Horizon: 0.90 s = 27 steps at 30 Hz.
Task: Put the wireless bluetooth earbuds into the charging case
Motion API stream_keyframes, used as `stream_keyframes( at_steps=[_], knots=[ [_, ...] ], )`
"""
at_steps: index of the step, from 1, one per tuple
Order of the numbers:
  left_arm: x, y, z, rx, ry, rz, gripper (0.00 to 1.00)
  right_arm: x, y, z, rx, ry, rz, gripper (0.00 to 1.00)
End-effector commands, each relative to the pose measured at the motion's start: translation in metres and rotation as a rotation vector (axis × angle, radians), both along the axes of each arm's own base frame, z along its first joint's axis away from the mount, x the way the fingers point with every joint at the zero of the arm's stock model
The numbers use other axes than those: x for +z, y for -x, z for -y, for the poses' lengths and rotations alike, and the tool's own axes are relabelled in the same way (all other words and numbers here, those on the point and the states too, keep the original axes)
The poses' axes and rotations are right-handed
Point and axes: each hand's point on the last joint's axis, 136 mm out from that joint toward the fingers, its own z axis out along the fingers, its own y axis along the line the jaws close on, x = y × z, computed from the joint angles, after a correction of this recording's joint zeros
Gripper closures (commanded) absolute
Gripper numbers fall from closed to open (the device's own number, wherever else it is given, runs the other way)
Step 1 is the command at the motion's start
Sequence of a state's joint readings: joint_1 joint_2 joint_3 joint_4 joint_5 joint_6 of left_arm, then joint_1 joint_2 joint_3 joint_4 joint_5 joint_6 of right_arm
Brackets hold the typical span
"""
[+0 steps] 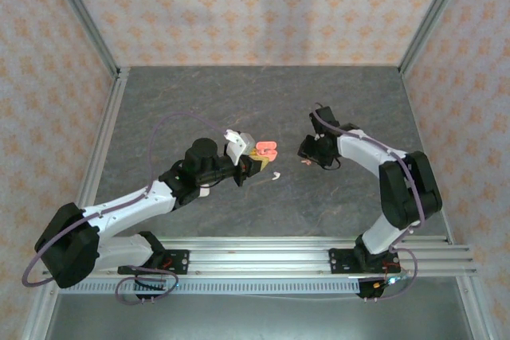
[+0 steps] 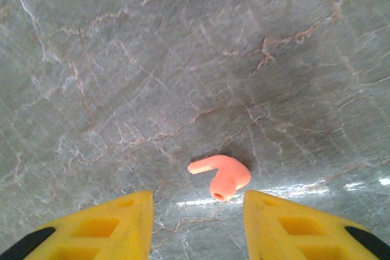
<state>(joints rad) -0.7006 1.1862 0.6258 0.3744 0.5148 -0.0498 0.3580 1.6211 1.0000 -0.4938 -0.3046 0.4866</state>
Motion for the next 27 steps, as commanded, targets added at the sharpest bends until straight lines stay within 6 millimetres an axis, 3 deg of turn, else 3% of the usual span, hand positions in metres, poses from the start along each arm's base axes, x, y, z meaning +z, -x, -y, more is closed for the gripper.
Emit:
stream_keyframes(
  at_steps=[1,13,21,27],
  knots=[
    [0.019,-0.001,0.004,-0.008,0.017,0.056,1.00,-0.009,0.004,0.012,0.040,0.086,-0.012,0.56],
    [0.017,0.001,-0.001,0.010,0.008,0.057,1.00,-0.022,-0.003,0.007,0.100,0.121,-0.049,0.63],
    [0.016,-0.001,0.000,0.009,0.000,0.060,1.00,-0.022,0.000,0.012,0.141,0.168,-0.057,0.84],
    [0.014,-0.001,-0.001,0.011,-0.007,0.061,1.00,-0.013,-0.001,0.007,0.218,0.160,-0.045,0.89]
  ],
)
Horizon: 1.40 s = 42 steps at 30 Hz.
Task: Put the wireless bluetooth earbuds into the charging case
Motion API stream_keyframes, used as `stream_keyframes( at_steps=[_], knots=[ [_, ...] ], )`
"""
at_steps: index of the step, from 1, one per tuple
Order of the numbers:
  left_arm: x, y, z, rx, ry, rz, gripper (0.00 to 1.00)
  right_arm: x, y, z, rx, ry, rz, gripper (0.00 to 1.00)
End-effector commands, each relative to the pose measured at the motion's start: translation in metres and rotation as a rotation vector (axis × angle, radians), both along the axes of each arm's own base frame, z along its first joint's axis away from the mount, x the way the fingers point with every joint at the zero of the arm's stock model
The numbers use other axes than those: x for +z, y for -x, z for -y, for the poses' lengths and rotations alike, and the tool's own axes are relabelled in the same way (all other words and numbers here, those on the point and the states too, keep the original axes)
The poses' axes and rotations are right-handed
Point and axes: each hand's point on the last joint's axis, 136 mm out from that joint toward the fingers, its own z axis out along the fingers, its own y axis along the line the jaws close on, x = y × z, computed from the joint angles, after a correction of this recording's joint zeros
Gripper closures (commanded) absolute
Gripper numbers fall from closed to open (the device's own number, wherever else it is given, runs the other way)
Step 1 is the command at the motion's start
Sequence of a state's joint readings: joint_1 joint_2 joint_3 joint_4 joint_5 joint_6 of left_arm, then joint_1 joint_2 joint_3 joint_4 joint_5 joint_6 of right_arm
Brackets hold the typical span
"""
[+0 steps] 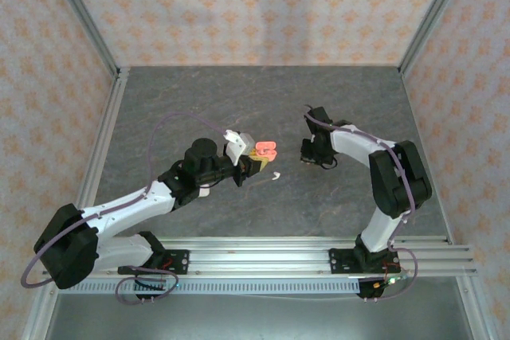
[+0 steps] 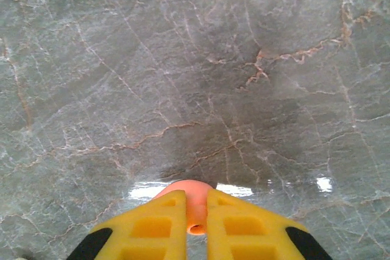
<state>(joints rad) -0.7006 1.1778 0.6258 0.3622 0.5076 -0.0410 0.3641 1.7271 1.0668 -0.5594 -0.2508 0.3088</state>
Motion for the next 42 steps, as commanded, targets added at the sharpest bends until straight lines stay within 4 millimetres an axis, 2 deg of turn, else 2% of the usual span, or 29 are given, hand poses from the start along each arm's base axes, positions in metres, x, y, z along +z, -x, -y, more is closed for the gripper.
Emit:
stream_keyframes(
  at_steps=[1,7,14,18,21,23,26,32,35,42],
  knots=[
    [0.015,-0.001,0.000,0.008,-0.001,0.058,1.00,0.010,0.001,-0.004,0.085,0.015,0.003,0.89],
    [0.013,0.000,-0.008,0.033,-0.022,0.074,1.00,0.023,0.003,-0.026,0.271,0.025,0.024,0.92],
    [0.011,0.003,-0.016,0.057,-0.028,0.080,1.00,0.014,0.013,-0.068,0.461,-0.012,0.052,0.91],
    [0.011,0.005,-0.019,0.064,-0.030,0.083,1.00,-0.003,0.013,-0.068,0.470,-0.003,0.053,0.90],
    [0.011,0.007,-0.023,0.070,-0.034,0.085,1.00,-0.009,0.017,-0.062,0.472,0.017,0.037,0.79],
    [0.010,0.008,-0.025,0.075,-0.037,0.087,1.00,-0.008,0.018,-0.059,0.451,0.020,0.046,0.71],
    [0.010,0.008,-0.027,0.081,-0.035,0.093,1.00,0.000,0.019,-0.056,0.410,-0.011,0.067,0.65],
    [0.013,0.010,-0.027,0.080,-0.033,0.100,1.00,0.022,0.019,-0.046,0.236,-0.091,0.078,0.62],
    [0.013,0.010,-0.028,0.080,-0.034,0.102,1.00,0.030,0.020,-0.050,0.144,-0.148,0.067,0.60],
    [0.013,0.010,-0.027,0.077,-0.039,0.096,1.00,0.014,0.027,-0.058,-0.069,-0.196,-0.105,0.59]
  ],
)
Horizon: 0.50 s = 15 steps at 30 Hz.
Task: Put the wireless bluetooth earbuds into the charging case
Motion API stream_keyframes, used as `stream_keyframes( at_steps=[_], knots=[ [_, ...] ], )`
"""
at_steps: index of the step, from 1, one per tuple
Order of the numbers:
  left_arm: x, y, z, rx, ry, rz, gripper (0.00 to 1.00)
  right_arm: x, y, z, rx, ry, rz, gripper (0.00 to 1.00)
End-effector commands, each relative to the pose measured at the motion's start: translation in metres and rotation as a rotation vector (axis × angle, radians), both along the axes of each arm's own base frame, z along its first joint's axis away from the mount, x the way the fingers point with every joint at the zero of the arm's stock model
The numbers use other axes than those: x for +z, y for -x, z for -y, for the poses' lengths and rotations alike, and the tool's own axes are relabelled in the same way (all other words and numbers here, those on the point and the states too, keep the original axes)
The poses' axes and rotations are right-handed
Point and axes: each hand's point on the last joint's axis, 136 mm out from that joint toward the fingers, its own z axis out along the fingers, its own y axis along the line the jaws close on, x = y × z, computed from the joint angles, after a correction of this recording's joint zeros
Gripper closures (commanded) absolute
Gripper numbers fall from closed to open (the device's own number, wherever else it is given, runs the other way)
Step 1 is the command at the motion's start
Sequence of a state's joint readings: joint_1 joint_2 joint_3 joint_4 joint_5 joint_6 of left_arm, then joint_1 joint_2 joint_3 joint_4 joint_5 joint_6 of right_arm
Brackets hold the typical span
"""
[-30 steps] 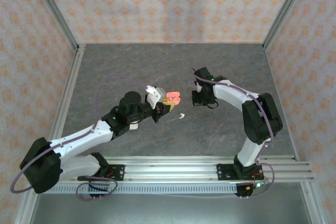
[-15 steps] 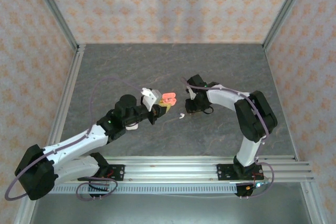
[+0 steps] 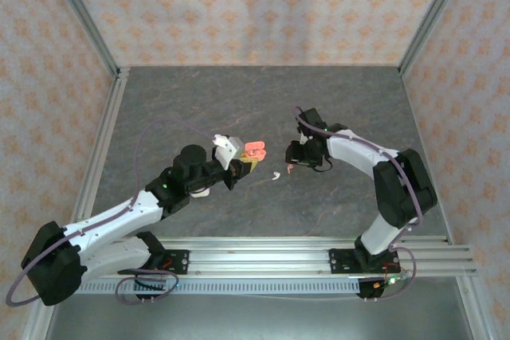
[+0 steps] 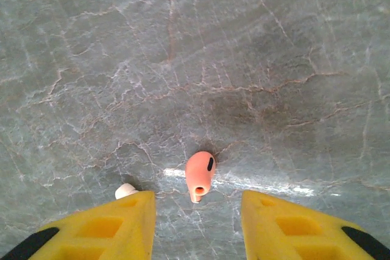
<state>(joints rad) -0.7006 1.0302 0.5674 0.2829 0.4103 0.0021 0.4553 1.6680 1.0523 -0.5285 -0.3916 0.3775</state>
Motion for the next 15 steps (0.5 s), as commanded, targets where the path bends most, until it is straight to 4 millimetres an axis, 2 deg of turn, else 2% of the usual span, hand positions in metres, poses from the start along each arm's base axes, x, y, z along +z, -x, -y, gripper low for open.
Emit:
stream_keyframes(
  at_steps=[1,15],
  knots=[
    [0.007,0.002,0.001,-0.008,-0.005,0.035,1.00,-0.008,0.008,-0.006,-0.142,-0.026,-0.128,0.59],
    [0.005,0.004,0.001,-0.014,0.005,0.031,1.00,-0.033,0.000,-0.001,-0.150,0.111,-0.166,0.60]
  ],
)
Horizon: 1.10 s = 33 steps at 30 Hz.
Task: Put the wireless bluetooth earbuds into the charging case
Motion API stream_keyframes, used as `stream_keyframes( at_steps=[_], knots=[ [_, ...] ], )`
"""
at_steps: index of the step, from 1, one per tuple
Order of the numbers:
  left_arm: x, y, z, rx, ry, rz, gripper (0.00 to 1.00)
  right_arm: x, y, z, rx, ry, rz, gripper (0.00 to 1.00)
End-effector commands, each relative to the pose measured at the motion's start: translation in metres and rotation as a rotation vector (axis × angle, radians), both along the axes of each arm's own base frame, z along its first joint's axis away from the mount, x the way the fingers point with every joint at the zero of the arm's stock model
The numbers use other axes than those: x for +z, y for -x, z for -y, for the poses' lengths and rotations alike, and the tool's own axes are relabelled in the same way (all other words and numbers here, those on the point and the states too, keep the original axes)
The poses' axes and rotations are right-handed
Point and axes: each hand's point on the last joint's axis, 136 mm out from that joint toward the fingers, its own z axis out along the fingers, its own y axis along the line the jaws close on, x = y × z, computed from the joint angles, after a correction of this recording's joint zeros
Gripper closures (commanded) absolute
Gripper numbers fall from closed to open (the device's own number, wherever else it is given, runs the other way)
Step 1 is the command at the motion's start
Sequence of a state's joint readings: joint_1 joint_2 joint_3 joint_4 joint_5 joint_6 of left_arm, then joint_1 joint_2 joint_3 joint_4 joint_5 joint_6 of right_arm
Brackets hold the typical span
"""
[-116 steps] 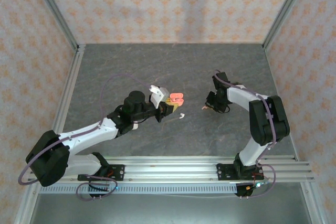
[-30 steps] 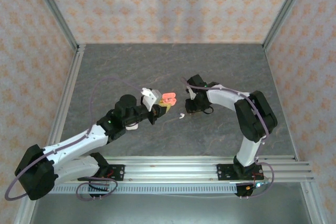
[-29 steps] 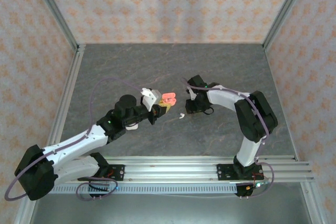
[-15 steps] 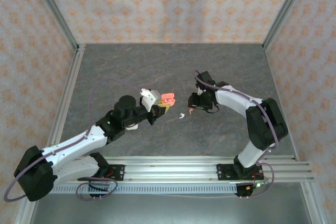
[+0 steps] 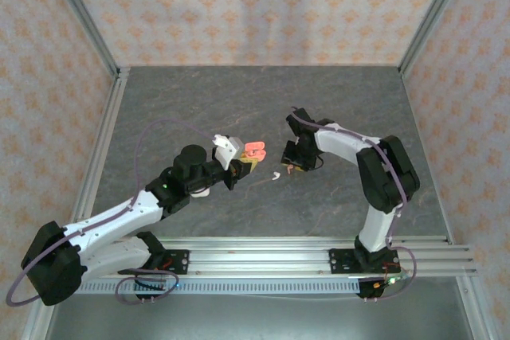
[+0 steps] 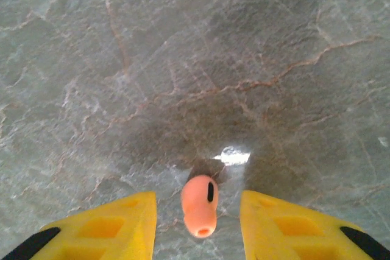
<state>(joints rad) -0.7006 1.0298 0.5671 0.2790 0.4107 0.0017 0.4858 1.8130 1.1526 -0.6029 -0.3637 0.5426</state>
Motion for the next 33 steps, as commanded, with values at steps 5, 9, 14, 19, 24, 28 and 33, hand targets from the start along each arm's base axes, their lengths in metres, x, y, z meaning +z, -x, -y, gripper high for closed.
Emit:
stream_keyframes(
  at_steps=[5,9,14,19,24,28,33],
  knots=[
    [0.004,0.004,0.001,-0.013,0.004,0.032,1.00,-0.012,-0.001,0.008,0.000,0.077,-0.039,0.64],
    [0.003,0.003,0.000,-0.009,-0.002,0.035,1.00,-0.012,-0.001,0.005,0.006,0.067,-0.045,0.69],
    [0.003,0.002,0.000,-0.004,-0.011,0.042,1.00,-0.008,0.000,0.001,0.011,0.048,-0.044,0.73],
    [0.002,0.000,0.001,-0.002,-0.015,0.041,1.00,-0.010,0.005,-0.002,0.018,0.045,-0.053,0.72],
    [0.001,-0.001,0.003,-0.007,-0.014,0.035,1.00,-0.015,0.008,-0.002,0.021,0.049,-0.066,0.74],
    [0.001,-0.001,0.003,-0.007,-0.015,0.034,1.00,-0.012,0.007,-0.003,0.026,0.046,-0.059,0.82],
    [0.000,-0.001,0.001,0.000,-0.017,0.035,1.00,0.000,0.004,-0.005,0.024,0.031,-0.033,0.89]
  ],
)
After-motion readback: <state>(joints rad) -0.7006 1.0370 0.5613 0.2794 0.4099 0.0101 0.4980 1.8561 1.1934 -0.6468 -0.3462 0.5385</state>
